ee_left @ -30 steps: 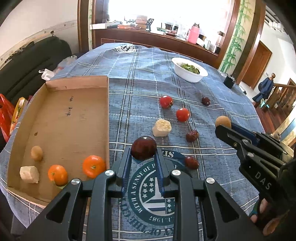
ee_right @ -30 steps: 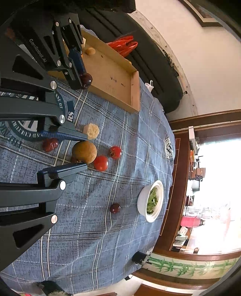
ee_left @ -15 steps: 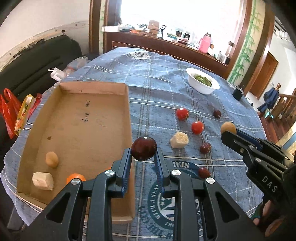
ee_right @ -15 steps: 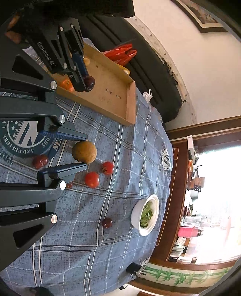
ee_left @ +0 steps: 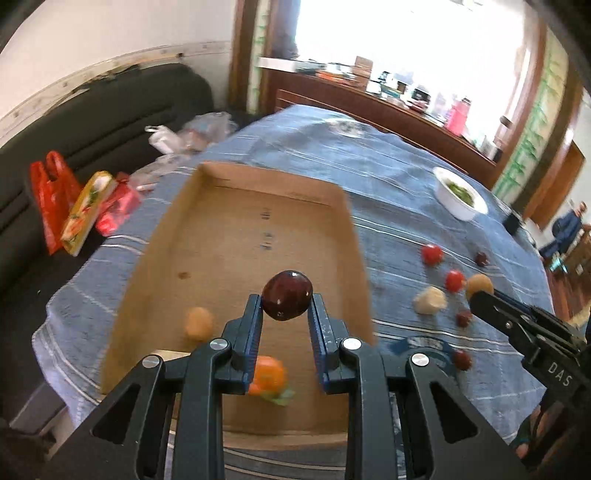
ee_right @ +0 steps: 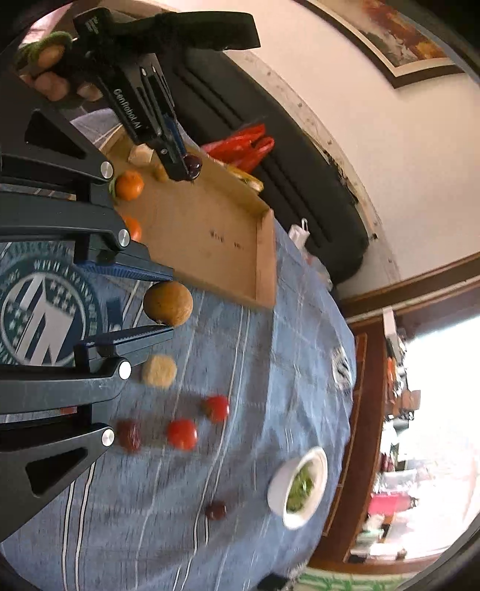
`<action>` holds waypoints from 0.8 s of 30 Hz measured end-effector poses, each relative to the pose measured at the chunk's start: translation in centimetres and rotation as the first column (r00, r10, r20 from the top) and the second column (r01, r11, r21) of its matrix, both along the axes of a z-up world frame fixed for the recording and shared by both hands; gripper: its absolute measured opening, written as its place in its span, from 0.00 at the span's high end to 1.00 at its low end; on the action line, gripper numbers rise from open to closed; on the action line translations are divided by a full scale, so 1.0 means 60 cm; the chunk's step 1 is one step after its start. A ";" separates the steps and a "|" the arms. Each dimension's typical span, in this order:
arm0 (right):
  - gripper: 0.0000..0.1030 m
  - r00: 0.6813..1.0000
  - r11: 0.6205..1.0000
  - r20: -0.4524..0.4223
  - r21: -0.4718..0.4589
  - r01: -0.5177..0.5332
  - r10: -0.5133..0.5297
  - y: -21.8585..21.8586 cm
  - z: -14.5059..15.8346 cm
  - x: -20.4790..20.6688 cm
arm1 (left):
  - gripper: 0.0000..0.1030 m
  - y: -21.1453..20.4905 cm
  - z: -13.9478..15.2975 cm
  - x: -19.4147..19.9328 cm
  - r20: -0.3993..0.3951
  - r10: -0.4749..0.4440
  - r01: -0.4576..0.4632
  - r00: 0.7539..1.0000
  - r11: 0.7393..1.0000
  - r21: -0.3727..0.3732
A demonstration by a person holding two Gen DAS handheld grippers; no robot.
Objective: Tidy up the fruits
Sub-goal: 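Carry the plum in the left tool and tan fruit in the right tool over the tray, then open the left tool to drop the plum while the right tool releases the tan fruit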
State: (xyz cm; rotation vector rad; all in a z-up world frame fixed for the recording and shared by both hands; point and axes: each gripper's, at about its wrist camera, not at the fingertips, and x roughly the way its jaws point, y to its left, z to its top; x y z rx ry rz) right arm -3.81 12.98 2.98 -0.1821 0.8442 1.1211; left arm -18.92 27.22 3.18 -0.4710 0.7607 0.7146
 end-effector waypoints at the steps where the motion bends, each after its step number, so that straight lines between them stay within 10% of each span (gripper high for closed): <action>1: 0.76 1.000 1.000 -0.005 0.002 -0.010 0.010 0.008 -0.001 -0.002 | 0.78 0.010 -0.002 -0.005 -0.004 0.014 -0.014 1.000 1.000 -0.001; 24: 0.75 0.964 0.949 -0.080 -0.172 -0.265 0.255 0.237 -0.115 -0.072 | 0.78 0.109 -0.100 0.014 -0.173 0.083 -0.099 0.981 0.991 -0.086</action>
